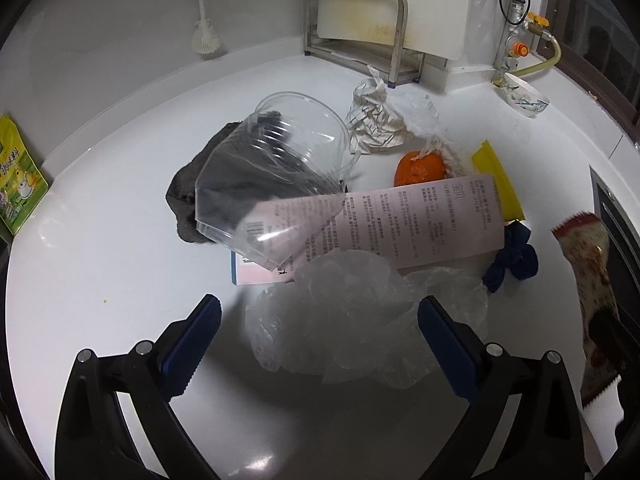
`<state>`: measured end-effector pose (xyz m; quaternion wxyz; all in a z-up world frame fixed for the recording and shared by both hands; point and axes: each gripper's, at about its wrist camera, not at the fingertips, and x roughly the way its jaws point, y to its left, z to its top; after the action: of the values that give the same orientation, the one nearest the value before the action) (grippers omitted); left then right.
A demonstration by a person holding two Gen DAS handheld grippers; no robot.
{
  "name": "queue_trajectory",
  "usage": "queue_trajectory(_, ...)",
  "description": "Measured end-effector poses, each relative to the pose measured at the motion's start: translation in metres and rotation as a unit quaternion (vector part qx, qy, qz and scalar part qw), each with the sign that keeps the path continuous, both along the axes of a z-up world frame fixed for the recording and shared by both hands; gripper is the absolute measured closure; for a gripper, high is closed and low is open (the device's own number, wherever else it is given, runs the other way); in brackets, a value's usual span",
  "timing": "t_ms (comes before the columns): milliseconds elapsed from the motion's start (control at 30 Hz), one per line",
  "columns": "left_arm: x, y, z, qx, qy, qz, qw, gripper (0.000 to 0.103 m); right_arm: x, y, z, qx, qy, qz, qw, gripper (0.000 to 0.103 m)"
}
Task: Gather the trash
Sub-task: 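Grasp the clear plastic bag with the left gripper while the right holds the wrapper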
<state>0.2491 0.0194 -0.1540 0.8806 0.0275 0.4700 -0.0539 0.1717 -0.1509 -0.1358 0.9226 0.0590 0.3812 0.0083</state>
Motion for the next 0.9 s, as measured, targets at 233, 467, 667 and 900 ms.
queue_trajectory(233,0.0,-0.003,-0.01,0.009,0.007,-0.009,0.9999,0.055,-0.017,-0.001,-0.001,0.01,0.004,-0.013,1.0,0.086)
queue_trajectory(467,-0.015,0.0,0.001,0.009,0.001,-0.021,0.9997,0.064,-0.035,-0.002,0.002,0.017,0.011,-0.024,1.0,0.086)
queue_trajectory(667,-0.034,0.002,0.019,0.012,-0.002,-0.038,0.9992,0.064,-0.055,-0.006,0.007,0.019,0.019,-0.031,0.999,0.086)
queue_trajectory(900,-0.066,0.001,0.045,0.018,-0.015,-0.06,0.9979,0.064,-0.081,-0.011,0.012,0.023,0.025,-0.033,0.999,0.086)
